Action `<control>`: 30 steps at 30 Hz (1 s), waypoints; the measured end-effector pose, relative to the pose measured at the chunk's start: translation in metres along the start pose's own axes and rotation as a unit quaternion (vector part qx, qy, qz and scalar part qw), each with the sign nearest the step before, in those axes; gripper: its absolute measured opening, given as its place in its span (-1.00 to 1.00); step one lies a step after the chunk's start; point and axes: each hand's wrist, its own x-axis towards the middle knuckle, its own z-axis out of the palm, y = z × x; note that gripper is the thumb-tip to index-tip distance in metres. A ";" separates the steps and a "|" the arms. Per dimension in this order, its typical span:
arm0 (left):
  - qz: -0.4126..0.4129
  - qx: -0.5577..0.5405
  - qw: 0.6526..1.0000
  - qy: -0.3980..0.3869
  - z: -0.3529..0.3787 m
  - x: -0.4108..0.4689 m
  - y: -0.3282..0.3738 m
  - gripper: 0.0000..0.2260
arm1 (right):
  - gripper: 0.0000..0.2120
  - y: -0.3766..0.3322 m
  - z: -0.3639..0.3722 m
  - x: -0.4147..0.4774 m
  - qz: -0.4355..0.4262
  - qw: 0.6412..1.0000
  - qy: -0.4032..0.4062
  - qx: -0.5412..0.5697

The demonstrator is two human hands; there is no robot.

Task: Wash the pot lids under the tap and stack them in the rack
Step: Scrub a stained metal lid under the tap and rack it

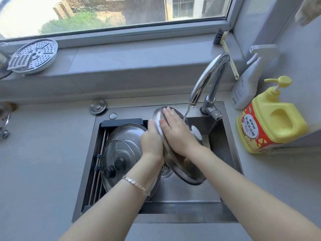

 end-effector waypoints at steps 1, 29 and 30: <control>-0.005 -0.002 1.000 -0.009 0.002 -0.006 -0.003 -0.65 | -0.52 -0.002 -0.006 0.010 0.024 1.000 0.007 0.003; -0.057 -0.165 0.973 0.153 -0.026 0.022 0.007 -0.69 | -0.08 0.045 -0.012 -0.046 -0.013 0.997 -0.010 -0.073; -0.061 -0.170 0.971 0.159 -0.026 0.022 0.009 -0.70 | -0.18 0.041 -0.012 -0.045 -0.008 0.997 -0.002 -0.072</control>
